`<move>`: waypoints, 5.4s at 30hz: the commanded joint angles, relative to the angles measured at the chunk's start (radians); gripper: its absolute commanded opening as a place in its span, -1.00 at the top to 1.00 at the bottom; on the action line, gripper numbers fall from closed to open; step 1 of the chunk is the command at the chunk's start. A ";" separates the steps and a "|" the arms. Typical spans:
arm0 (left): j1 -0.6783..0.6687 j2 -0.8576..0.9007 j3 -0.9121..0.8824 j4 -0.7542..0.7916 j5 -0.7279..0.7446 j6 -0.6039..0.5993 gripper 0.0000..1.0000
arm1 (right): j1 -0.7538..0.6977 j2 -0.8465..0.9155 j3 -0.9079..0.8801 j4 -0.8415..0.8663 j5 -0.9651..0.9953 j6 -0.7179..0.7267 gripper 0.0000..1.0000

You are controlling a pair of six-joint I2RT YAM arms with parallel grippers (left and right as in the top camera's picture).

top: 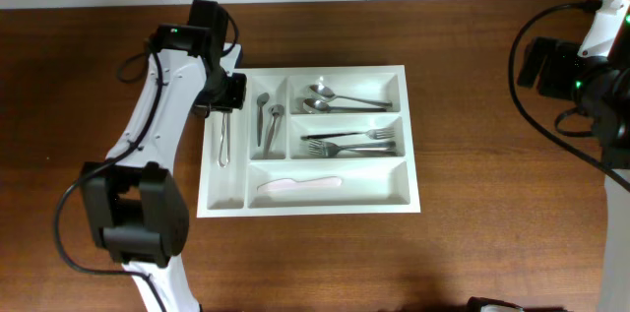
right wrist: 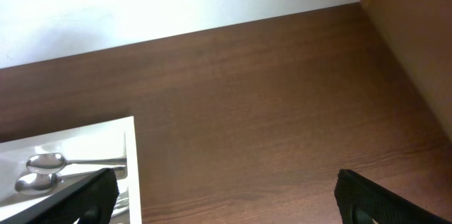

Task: Pack container

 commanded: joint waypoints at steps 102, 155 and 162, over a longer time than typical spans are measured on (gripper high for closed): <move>0.360 -0.010 0.657 -0.476 -0.123 -0.003 -0.99 | 0.176 -1.355 -1.551 0.476 0.114 0.008 -0.98; 0.207 -1.293 -0.783 0.590 0.071 -0.003 -0.98 | 0.176 -1.355 -1.551 0.476 0.114 0.008 -0.97; 0.168 -1.542 -1.122 0.686 0.072 -0.003 -0.98 | 0.176 -1.355 -1.551 0.476 0.114 0.008 -0.97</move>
